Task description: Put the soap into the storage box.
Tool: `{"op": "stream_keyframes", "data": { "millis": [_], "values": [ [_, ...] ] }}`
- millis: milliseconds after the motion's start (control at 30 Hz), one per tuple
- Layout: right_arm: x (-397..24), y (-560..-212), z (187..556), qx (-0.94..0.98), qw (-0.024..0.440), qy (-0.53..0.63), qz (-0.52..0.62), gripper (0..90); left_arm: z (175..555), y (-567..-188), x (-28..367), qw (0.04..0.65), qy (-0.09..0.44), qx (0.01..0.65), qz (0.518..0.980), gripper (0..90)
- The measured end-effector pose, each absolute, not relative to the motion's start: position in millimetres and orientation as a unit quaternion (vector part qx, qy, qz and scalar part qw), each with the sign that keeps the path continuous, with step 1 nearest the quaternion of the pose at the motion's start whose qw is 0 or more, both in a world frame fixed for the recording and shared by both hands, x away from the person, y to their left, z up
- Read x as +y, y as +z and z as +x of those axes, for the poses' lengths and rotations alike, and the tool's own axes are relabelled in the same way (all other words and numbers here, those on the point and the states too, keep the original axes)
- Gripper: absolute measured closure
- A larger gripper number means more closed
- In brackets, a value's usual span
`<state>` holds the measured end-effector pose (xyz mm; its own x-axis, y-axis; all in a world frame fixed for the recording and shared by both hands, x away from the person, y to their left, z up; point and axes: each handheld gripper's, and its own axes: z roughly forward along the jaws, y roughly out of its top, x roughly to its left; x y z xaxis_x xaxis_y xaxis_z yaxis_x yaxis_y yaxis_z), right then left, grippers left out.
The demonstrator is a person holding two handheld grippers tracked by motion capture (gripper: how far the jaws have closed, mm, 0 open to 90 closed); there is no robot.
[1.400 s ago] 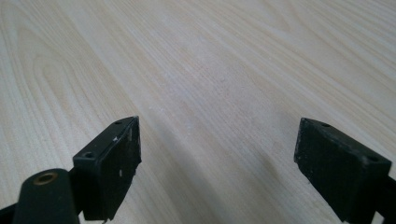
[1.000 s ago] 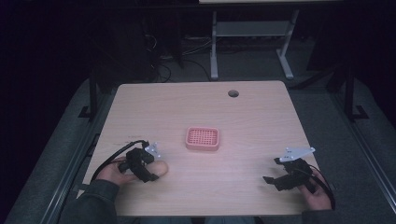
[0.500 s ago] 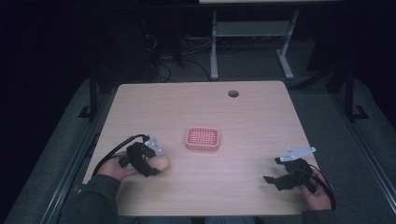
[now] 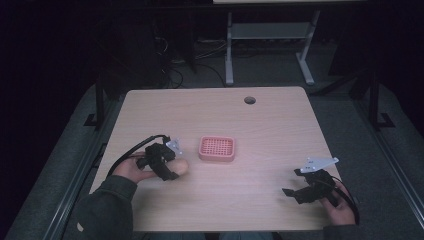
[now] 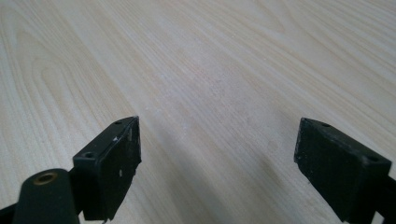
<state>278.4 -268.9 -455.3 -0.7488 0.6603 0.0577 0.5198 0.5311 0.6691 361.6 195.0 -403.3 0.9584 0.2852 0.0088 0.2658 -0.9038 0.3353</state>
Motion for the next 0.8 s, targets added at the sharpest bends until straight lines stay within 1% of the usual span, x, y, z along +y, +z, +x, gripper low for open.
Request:
{"op": "stream_keyframes", "data": {
  "millis": [367, 800],
  "values": [
    [-270.0, -456.2, 279.2, 0.869, 0.099, 0.347, 0.340, 14.2, 374.4, -394.8, 179.7, 0.156, 0.030, 0.125, 0.979, 32.8],
    [-270.2, -456.5, 279.3, 0.867, 0.097, 0.348, 0.342, 14.2, 390.0, -384.6, 159.4, 0.158, 0.032, 0.108, 0.981, 32.8]
  ]
}}
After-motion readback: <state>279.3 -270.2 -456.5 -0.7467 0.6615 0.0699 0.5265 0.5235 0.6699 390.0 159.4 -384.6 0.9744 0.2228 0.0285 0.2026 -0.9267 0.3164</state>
